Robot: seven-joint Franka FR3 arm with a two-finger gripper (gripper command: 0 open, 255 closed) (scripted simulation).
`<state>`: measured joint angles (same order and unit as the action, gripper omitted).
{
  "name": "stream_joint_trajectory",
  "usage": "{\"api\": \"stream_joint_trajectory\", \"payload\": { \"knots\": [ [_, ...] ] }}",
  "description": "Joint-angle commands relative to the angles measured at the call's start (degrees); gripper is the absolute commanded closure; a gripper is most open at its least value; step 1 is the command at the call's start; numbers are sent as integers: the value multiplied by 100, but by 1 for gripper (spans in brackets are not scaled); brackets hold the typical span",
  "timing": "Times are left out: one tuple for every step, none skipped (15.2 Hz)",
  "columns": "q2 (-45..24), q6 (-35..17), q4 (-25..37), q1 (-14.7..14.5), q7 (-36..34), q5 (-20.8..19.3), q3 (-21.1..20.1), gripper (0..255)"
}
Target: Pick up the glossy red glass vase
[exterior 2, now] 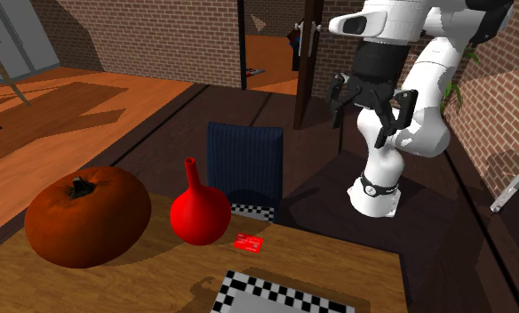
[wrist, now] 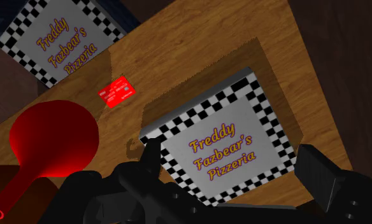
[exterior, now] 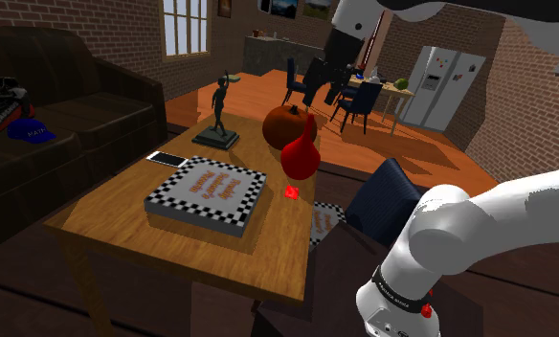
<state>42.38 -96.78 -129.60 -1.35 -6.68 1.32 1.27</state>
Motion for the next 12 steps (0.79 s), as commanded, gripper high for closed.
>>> {"api": "stream_joint_trajectory", "payload": {
  "knots": [
    [0, 0, 0, 0, 0, 0, 0, 0],
    [-129, -44, 37, 29, 124, -54, 106, 0],
    [-264, -88, 81, 57, 246, -105, 211, 0],
    [-404, -131, 131, 84, 368, -153, 315, 0],
    [-549, -173, 187, 109, 490, -198, 417, 0],
    [-699, -214, 250, 134, 611, -240, 519, 0],
    [-853, -254, 320, 158, 733, -277, 619, 0],
    [-1012, -293, 396, 181, 854, -311, 718, 0],
    [-1175, -330, 478, 202, 975, -340, 816, 0],
    [-1343, -365, 567, 223, 1096, -365, 912, 0],
    [-1515, -398, 662, 242, 1217, -385, 1008, 0],
    [-1691, -429, 764, 262, 1339, -400, 1102, 0]
  ]
}}
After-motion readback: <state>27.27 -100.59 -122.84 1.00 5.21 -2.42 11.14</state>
